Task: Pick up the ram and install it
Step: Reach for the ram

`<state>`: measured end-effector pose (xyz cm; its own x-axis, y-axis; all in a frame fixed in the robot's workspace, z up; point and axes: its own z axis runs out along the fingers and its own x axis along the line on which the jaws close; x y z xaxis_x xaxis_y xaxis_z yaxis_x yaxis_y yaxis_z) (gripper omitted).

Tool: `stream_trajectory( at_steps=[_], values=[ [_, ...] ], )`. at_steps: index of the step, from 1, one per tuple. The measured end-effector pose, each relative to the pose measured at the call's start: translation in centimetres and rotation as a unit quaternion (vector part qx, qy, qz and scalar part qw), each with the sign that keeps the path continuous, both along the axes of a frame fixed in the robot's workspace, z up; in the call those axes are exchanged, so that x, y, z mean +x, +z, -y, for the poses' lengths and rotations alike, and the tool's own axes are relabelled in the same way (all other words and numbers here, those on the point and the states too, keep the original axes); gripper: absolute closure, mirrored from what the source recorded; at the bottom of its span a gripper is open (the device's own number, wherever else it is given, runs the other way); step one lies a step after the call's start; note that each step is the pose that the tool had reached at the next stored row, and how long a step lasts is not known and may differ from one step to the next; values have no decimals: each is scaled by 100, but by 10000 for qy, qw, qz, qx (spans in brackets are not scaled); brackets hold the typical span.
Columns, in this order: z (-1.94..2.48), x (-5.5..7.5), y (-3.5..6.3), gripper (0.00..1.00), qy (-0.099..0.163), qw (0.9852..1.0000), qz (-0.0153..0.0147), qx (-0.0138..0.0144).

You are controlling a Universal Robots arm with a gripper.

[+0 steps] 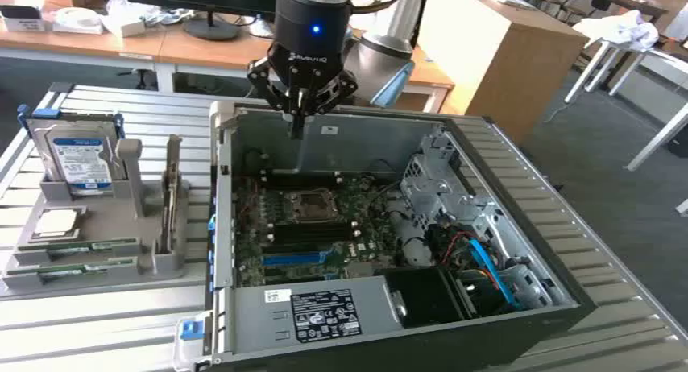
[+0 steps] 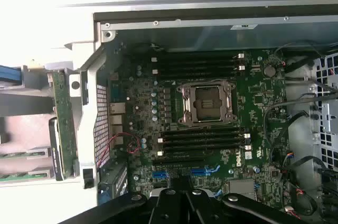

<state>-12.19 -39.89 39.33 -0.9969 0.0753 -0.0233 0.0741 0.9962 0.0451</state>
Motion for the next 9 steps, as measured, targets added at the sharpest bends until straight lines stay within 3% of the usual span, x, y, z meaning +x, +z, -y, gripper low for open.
stream_trajectory(
  at_steps=[9],
  values=[
    [0, 0, 0, 90, 0, 10000, 0, 0]
  ],
)
